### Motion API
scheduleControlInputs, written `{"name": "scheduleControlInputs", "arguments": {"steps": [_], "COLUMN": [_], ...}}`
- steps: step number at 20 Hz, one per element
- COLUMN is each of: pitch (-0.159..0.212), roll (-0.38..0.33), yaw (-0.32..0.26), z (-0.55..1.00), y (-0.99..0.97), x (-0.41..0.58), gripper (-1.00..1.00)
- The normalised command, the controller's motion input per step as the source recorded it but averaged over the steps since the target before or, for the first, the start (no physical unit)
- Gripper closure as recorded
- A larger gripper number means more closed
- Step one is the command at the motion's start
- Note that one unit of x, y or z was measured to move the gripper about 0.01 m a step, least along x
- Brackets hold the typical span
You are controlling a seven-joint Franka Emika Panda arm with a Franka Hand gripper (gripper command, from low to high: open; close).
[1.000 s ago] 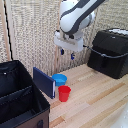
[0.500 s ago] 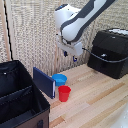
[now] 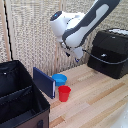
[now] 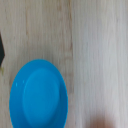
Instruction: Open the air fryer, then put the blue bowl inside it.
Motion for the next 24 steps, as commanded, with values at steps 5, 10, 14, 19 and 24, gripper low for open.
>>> {"name": "scheduleControlInputs", "arguments": {"steps": [5, 10, 14, 19, 24], "pitch": [-0.036, -0.024, -0.081, -0.109, -0.092], "roll": [-0.313, -0.238, -0.207, -0.124, -0.059], "yaw": [0.164, 0.148, 0.13, 0.076, 0.04], "z": [-0.42, -0.47, -0.34, -0.28, -0.31], "y": [-0.31, -0.41, -0.52, -0.65, -0.75], "x": [-0.04, -0.107, -0.181, -0.279, -0.337], "gripper": [-1.0, -1.0, -1.0, -1.0, -1.0]}}
